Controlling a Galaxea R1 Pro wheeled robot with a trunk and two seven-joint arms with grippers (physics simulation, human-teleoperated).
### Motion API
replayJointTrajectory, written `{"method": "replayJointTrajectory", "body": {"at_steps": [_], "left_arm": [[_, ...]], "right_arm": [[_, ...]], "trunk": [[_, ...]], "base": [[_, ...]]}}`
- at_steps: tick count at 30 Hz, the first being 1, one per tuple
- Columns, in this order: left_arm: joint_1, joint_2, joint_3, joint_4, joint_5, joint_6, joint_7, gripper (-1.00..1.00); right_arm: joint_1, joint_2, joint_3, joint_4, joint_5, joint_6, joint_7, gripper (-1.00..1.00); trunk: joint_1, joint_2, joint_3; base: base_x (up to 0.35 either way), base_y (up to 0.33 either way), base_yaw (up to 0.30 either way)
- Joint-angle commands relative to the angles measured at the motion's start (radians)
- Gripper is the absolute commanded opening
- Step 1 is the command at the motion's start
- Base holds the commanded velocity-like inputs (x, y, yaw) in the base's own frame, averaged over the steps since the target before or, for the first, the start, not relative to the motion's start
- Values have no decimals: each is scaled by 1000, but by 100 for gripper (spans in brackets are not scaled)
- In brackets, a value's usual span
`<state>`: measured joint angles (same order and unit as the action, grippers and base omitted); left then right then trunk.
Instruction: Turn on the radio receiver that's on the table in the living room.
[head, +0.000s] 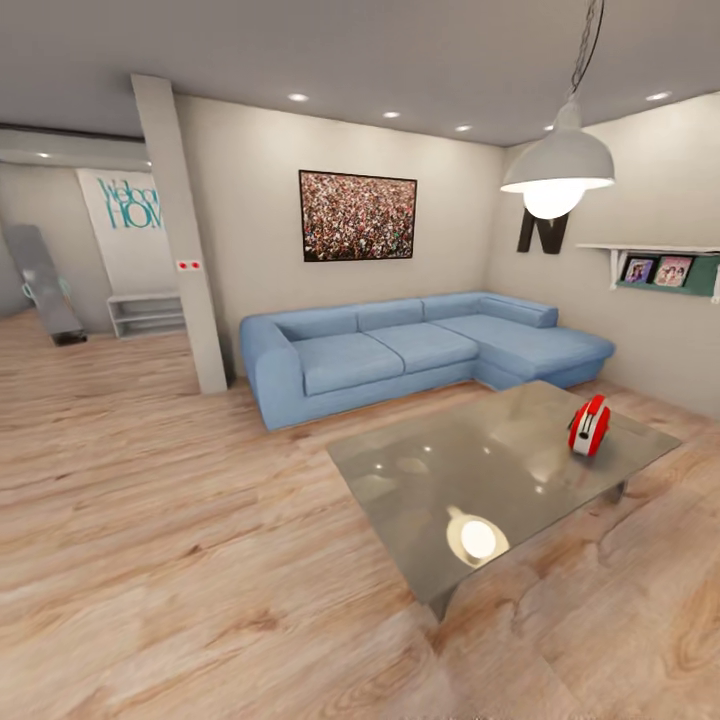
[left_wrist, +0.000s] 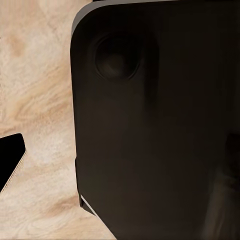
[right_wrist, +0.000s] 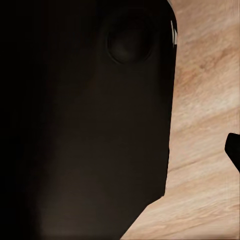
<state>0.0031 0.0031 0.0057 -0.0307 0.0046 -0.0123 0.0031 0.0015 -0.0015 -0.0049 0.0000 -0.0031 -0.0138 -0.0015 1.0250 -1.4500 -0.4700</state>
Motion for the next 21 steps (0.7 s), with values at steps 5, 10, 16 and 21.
{"method": "replayJointTrajectory", "body": {"at_steps": [5,10,16,21], "left_arm": [[0,0,0,0,0,0,0,100],[0,0,-1,0,0,0,0,100],[0,0,0,0,0,-1,0,100],[0,0,0,0,0,-1,0,100]], "right_arm": [[0,0,0,0,0,0,0,100],[0,0,0,0,0,0,0,100],[0,0,0,0,0,0,0,100],[0,0,0,0,0,0,0,100]], "trunk": [[0,0,0],[0,0,0],[0,0,0],[0,0,0]], "base": [[0,0,-280],[0,0,-280],[0,0,-280],[0,0,-280]]}}
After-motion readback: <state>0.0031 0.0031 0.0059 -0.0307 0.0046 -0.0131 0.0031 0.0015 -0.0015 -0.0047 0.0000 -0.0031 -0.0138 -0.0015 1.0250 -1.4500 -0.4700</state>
